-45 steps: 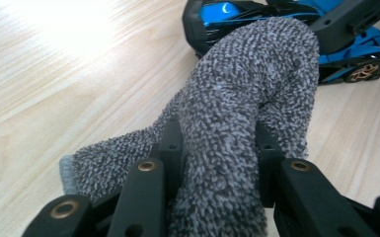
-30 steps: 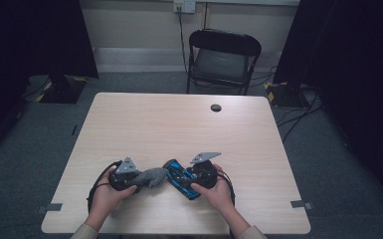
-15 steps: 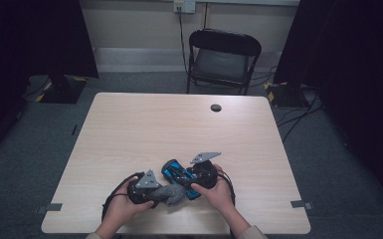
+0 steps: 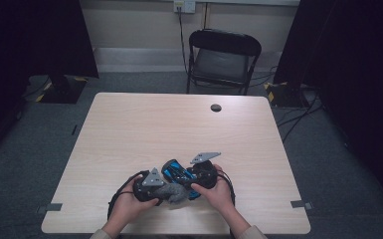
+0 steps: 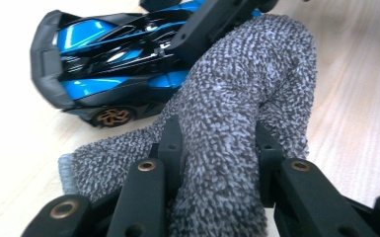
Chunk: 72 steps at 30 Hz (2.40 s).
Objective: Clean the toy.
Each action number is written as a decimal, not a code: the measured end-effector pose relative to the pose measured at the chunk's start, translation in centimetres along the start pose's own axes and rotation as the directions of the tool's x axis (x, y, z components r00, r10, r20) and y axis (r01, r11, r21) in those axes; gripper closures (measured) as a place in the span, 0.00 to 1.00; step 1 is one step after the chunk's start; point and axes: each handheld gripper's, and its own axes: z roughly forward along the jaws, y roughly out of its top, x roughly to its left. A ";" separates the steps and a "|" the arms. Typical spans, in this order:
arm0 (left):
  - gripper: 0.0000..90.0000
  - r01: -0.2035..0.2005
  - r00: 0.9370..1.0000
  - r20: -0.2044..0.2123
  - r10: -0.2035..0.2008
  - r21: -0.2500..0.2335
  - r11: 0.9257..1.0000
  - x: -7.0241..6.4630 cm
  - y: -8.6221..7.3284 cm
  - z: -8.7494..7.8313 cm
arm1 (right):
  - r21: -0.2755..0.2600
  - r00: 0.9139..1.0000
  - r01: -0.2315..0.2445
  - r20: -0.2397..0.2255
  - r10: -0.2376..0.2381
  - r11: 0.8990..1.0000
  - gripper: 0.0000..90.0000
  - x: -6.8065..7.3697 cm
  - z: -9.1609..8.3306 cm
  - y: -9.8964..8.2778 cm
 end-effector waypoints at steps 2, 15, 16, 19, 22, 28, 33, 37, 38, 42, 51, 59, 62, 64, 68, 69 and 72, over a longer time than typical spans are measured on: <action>0.74 0.010 1.000 -0.006 -0.010 0.000 1.000 0.3 -0.1 -0.1 | 0.000 1.000 0.001 0.000 -0.001 1.000 0.42 0.0 0.0 0.0; 0.74 0.066 0.996 -0.057 -0.066 -0.010 0.998 2.2 -1.1 -1.0 | -0.001 1.000 -0.001 0.000 0.001 1.000 0.42 0.0 0.0 0.0; 0.74 0.071 0.995 -0.065 -0.071 -0.011 0.997 2.3 -1.2 -1.1 | -0.002 1.000 -0.001 0.000 0.001 1.000 0.42 0.0 0.0 0.0; 0.74 0.091 0.992 -0.085 -0.092 -0.014 0.996 2.9 -1.5 -1.5 | -0.002 1.000 -0.001 0.000 0.001 1.000 0.42 0.0 0.0 0.0; 0.74 0.115 0.988 -0.102 -0.118 -0.028 0.993 3.4 -1.8 -1.9 | -0.001 1.000 -0.001 0.001 0.001 1.000 0.42 0.0 0.0 0.0; 0.74 0.127 0.984 -0.125 -0.130 -0.032 0.991 3.9 -2.1 -2.5 | -0.001 1.000 0.000 0.001 0.000 1.000 0.42 0.0 0.0 0.0; 0.74 0.152 0.977 -0.144 -0.155 -0.032 0.988 4.5 -2.2 -2.6 | -0.002 1.000 0.000 0.001 0.000 1.000 0.42 0.0 0.0 0.0; 0.74 0.151 0.976 -0.150 -0.155 -0.033 0.988 4.8 -2.1 -2.7 | -0.002 1.000 0.001 0.003 -0.001 1.000 0.42 0.0 0.0 0.0; 0.74 0.153 0.976 -0.150 -0.157 -0.034 0.988 4.8 -2.1 -2.7 | -0.003 1.000 0.001 0.003 -0.001 1.000 0.42 0.0 0.0 0.0; 0.74 0.155 0.972 -0.173 -0.158 -0.030 0.988 4.8 -2.2 -3.3 | -0.003 1.000 0.000 0.002 0.000 1.000 0.42 0.0 0.0 0.0; 0.74 0.090 0.992 -0.091 -0.092 -0.024 0.996 1.7 -1.8 -3.8 | -0.005 1.000 0.002 0.003 -0.002 1.000 0.42 0.0 0.0 -0.1; 0.74 0.018 1.000 0.010 -0.017 -0.029 0.999 -1.5 -0.3 -2.3 | 0.004 1.000 0.012 0.010 -0.012 1.000 0.42 0.2 -0.1 0.0; 0.74 0.002 0.999 0.044 -0.001 -0.015 1.000 -2.2 0.2 -1.2 | 0.007 1.000 0.012 0.011 -0.012 1.000 0.42 0.2 -0.1 0.1; 0.74 -0.008 0.999 0.051 0.008 -0.001 1.000 -2.5 0.3 -0.5 | 0.008 1.000 0.013 0.011 -0.013 1.000 0.42 0.2 -0.1 0.1; 0.74 -0.024 0.998 0.050 0.023 0.018 1.000 -2.6 0.5 0.5 | 0.006 1.000 0.013 0.010 -0.013 1.000 0.42 0.2 -0.1 0.1; 0.74 -0.024 0.999 0.045 0.023 0.016 1.000 -2.6 0.6 0.6 | 0.005 1.000 0.014 0.009 -0.014 1.000 0.42 0.1 -0.1 0.1; 0.74 -0.023 0.999 0.027 0.023 0.019 1.000 -2.0 0.6 0.6 | -0.001 1.000 0.014 0.008 -0.014 1.000 0.42 0.1 -0.1 0.0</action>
